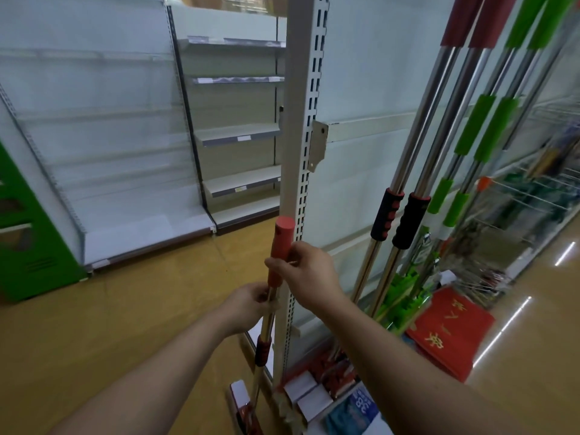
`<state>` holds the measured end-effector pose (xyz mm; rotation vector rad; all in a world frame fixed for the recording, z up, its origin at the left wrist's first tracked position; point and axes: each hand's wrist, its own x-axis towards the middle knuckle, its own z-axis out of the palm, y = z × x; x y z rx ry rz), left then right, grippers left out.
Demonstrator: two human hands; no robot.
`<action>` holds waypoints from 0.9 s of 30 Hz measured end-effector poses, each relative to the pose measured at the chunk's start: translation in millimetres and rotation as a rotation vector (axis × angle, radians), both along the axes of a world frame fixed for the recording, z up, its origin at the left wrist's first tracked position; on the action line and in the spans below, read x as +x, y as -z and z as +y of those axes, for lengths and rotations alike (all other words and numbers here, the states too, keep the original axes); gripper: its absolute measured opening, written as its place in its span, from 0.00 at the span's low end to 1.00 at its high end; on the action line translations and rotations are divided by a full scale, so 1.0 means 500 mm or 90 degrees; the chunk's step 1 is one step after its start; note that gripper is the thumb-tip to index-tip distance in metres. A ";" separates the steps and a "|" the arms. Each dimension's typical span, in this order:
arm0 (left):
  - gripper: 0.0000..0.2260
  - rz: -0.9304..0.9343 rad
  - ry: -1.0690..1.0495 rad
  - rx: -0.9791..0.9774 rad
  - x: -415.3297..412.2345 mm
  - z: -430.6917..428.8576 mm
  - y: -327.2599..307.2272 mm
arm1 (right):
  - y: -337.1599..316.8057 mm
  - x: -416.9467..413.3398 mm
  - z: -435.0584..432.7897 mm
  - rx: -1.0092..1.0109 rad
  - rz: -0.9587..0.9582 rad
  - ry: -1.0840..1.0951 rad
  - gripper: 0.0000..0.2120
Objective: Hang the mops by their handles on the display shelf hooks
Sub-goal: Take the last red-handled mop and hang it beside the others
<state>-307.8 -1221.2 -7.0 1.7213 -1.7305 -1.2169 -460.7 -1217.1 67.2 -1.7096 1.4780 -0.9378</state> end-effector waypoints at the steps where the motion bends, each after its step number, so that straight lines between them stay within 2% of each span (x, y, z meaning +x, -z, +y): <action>1: 0.08 0.000 0.003 -0.002 0.003 0.007 -0.003 | -0.003 0.001 0.008 -0.002 -0.001 -0.002 0.15; 4: 0.03 -0.004 0.016 -0.013 0.005 0.029 -0.012 | -0.011 -0.001 0.030 -0.009 -0.008 -0.002 0.15; 8: 0.05 -0.004 0.035 -0.036 0.003 0.061 -0.034 | -0.022 -0.011 0.055 -0.020 -0.017 -0.009 0.14; 17: 0.07 -0.088 0.043 -0.058 -0.034 0.124 -0.078 | -0.069 -0.063 0.094 -0.004 -0.039 -0.088 0.14; 22: 0.14 -0.097 0.040 -0.081 -0.079 0.171 -0.104 | -0.096 -0.123 0.116 0.003 -0.060 -0.149 0.15; 27: 0.16 -0.110 0.027 -0.100 -0.156 0.224 -0.135 | -0.123 -0.217 0.144 -0.011 -0.094 -0.206 0.13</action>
